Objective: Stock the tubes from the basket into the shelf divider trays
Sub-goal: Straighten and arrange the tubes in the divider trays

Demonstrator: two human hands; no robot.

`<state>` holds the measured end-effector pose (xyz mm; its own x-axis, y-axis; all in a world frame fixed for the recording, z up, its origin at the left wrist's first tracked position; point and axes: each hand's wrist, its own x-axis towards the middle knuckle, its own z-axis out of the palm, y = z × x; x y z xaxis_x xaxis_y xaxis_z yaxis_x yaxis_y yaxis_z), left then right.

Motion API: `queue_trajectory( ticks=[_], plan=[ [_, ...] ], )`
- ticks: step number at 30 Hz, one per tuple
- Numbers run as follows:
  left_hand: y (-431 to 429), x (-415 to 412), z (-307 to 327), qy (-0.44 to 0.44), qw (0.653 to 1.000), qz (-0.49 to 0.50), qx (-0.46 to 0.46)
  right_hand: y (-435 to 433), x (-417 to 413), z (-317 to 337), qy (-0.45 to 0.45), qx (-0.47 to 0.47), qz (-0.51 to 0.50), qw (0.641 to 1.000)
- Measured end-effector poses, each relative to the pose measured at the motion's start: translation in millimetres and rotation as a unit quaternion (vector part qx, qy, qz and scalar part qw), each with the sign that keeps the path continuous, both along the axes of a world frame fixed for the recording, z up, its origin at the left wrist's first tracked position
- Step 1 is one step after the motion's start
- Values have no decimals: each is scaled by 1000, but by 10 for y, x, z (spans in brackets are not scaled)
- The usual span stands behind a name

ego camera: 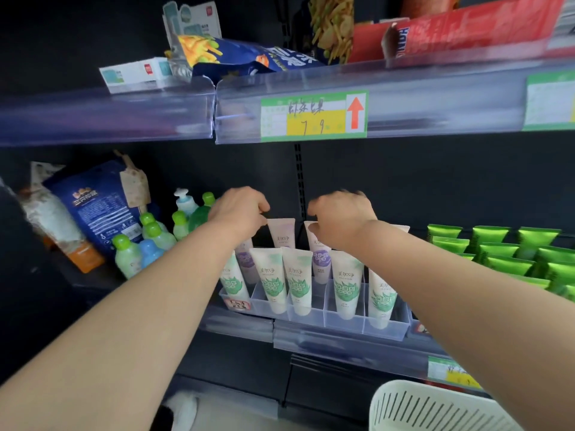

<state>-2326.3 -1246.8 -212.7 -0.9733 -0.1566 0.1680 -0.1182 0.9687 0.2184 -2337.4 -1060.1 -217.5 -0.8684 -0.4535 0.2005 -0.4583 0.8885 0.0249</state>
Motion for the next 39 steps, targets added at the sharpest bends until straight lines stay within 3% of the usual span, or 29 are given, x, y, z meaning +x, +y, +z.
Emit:
queue_trajectory(
  ticks=[6, 20, 29, 39],
  plan=[
    [-307, 162, -1, -70, 994, 55, -57, -270, 171, 14, 0, -29, 76, 997],
    [-236, -156, -172, 7, 996, 74, -51, -306, 145, -42, 27, -45, 112, 992],
    [-125, 34, -33, 46, 998, 28, -19, -150, 242, 59, 14, -80, 93, 992],
    [640, 485, 33, 37, 990, -126, 46, 669, 554, 102, 14, -49, -4, 999]
  ],
)
